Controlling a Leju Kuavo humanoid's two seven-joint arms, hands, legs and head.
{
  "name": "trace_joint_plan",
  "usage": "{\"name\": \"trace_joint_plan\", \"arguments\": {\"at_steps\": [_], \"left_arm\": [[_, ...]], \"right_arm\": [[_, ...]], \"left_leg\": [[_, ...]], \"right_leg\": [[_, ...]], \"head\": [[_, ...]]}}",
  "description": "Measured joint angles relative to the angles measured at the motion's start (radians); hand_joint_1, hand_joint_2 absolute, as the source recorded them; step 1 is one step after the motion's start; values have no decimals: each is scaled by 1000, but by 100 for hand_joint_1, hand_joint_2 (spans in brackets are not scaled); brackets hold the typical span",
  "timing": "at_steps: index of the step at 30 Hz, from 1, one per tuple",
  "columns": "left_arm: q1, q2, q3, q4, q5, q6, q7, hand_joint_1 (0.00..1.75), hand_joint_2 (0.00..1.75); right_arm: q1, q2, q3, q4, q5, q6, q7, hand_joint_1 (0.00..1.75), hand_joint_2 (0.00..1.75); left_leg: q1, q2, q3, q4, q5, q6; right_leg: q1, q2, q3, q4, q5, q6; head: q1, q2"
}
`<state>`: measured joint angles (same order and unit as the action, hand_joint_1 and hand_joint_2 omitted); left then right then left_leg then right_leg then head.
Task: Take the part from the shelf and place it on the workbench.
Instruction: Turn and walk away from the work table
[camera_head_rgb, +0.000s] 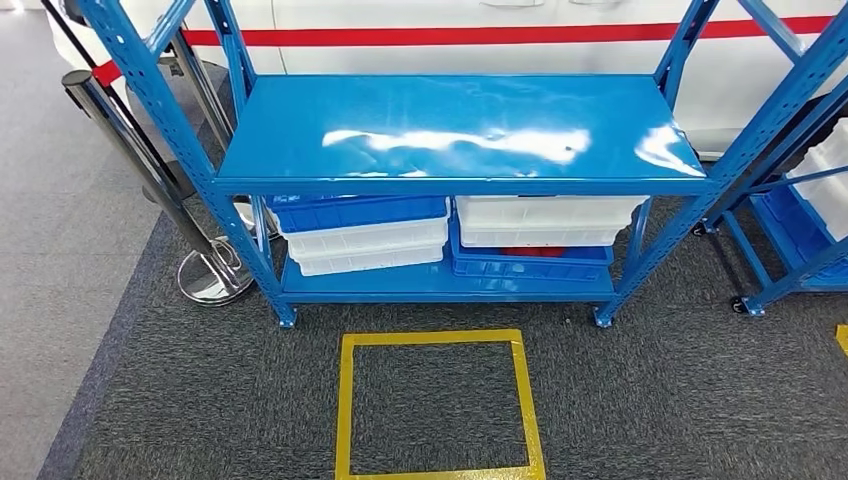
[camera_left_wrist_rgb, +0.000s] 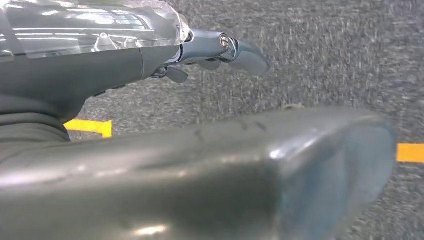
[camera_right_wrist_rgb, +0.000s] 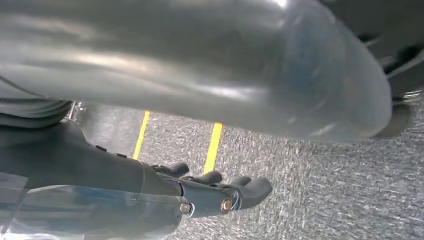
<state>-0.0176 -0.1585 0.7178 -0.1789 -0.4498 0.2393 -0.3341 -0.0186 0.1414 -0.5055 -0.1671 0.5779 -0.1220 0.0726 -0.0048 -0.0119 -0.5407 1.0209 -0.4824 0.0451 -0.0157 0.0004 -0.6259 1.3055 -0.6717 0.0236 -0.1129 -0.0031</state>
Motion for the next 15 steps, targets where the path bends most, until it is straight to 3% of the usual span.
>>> {"name": "trace_joint_plan", "arguments": {"at_steps": [1, 2, 3, 5, 6, 7, 10, 12, 15], "left_arm": [[0, 0, 0, 0, -1, -4, 0, 0, 0], [1, 0, 0, 0, -2, -9, 1, 0, 0], [2, 0, 0, 0, -3, -13, 2, 0, 0], [5, 0, 0, 0, -6, -18, 4, 0, 0], [4, 1, -1, 0, -7, -19, 5, 0, 0], [3, 1, -1, 0, -9, -19, 7, 0, 0], [-2, 6, -1, 0, -12, -19, 9, 0, 0], [-4, 9, -2, 0, -14, -20, 10, 0, 0], [-3, 9, -2, 0, -14, -22, 10, 0, 0]], "right_arm": [[1, 0, 0, 0, 0, 0, 1, 0, 0], [3, 0, -1, 0, 0, 0, 2, 0, 0], [6, 0, -2, 0, 0, 0, 3, 0, 0], [14, 0, -5, 0, -1, 0, 5, 0, 0], [15, 0, -7, 0, -2, 0, 6, 0, 0], [15, 0, -7, 0, -3, 0, 6, 0, 0], [11, 3, -8, 0, -3, 0, 7, 0, 0], [11, 4, -8, 0, -3, -1, 8, 0, 0], [9, 4, -8, 0, -3, -1, 8, 0, 0]], "left_leg": [[0, -3, 15, 0, -12, -1], [0, -7, 32, 0, -25, -4], [0, -9, 48, 0, -38, -6], [-2, -12, 75, 2, -66, -14], [-4, -13, 83, 1, -79, -19], [-5, -14, 93, 3, -86, -25], [-5, -9, 95, 38, -77, -41], [-1, -2, 41, 133, -80, -50], [9, 3, -72, 275, -162, -65]], "right_leg": [[0, 0, -24, 1, -15, 1], [0, 0, -36, -24, -7, 0], [0, 0, -38, -72, 32, -3], [4, 0, -39, -179, 162, -12], [7, 1, -38, -211, 210, -17], [8, 2, -37, -229, 236, -23], [5, 2, -8, -247, 231, -40], [1, 0, 18, -259, 220, -50], [1, 0, 53, -265, 193, -54]], "head": [[0, 0], [0, 0], [0, 0], [0, 0], [0, 0], [0, 0], [0, 0], [0, 0], [0, 0]]}}
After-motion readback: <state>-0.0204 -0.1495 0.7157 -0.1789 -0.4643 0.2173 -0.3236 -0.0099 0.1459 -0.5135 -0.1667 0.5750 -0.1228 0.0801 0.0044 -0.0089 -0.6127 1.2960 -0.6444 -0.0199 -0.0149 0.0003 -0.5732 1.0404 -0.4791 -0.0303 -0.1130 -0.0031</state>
